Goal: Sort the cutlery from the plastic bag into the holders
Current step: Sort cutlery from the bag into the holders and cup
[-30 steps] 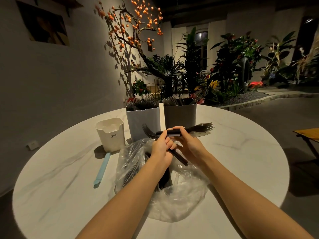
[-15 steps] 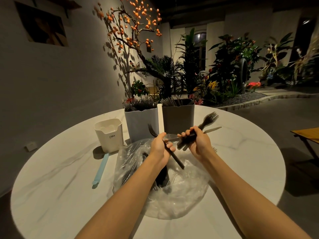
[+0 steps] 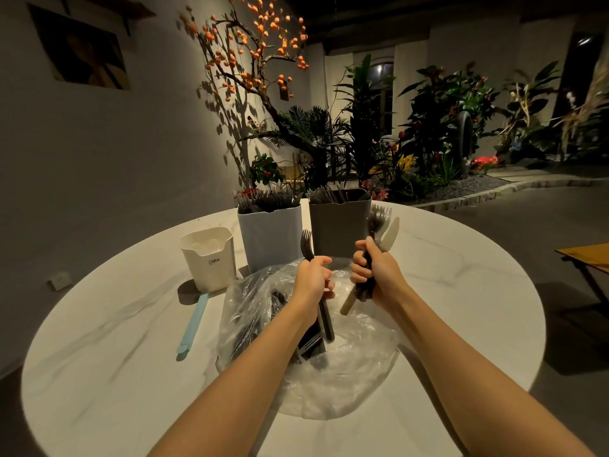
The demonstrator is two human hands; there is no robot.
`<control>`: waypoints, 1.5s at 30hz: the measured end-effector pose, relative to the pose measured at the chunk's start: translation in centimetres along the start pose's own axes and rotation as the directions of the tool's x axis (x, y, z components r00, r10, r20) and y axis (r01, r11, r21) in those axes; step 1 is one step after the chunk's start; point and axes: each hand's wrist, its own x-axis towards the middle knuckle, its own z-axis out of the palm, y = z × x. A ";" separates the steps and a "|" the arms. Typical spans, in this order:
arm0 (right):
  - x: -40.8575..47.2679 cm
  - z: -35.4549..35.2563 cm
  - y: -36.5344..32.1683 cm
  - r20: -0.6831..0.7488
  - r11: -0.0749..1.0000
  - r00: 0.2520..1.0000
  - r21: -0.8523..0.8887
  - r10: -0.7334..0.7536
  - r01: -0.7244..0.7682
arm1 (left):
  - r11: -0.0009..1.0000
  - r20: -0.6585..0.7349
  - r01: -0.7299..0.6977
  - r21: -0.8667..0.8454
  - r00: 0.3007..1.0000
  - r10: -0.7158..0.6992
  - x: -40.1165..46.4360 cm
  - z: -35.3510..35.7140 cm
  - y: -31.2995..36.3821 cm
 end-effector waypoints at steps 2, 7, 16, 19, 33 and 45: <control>-0.1 0.1 0.1 0.073 0.998 0.997 -0.067 0.025 -0.020 | 0.992 0.059 0.030 -0.123 0.998 -0.022 -0.2 -0.3 0.2; -0.5 0.4 0.3 0.253 0.978 0.963 -0.204 0.097 -0.045 | 0.974 0.112 -0.024 -0.224 0.992 0.050 -0.2 -0.6 0.9; -1.4 0.8 0.1 0.350 0.898 0.909 -0.437 0.227 -0.056 | 0.991 -0.003 -0.128 -0.029 0.992 0.128 -0.4 -0.2 0.6; -1.5 0.9 0.2 0.351 0.894 0.898 -0.439 0.263 -0.091 | 0.992 0.001 -0.122 -0.035 0.993 0.122 -0.6 -0.2 0.7; -1.7 1.2 0.5 0.318 0.837 0.919 -0.547 0.235 -0.024 | 0.979 0.081 -0.171 0.108 0.983 0.163 -1.6 -0.2 1.3; -2.1 2.5 1.5 0.192 0.667 0.980 -0.724 -0.054 0.179 | 0.991 -0.081 -0.122 0.056 0.989 0.126 -0.8 0.1 0.6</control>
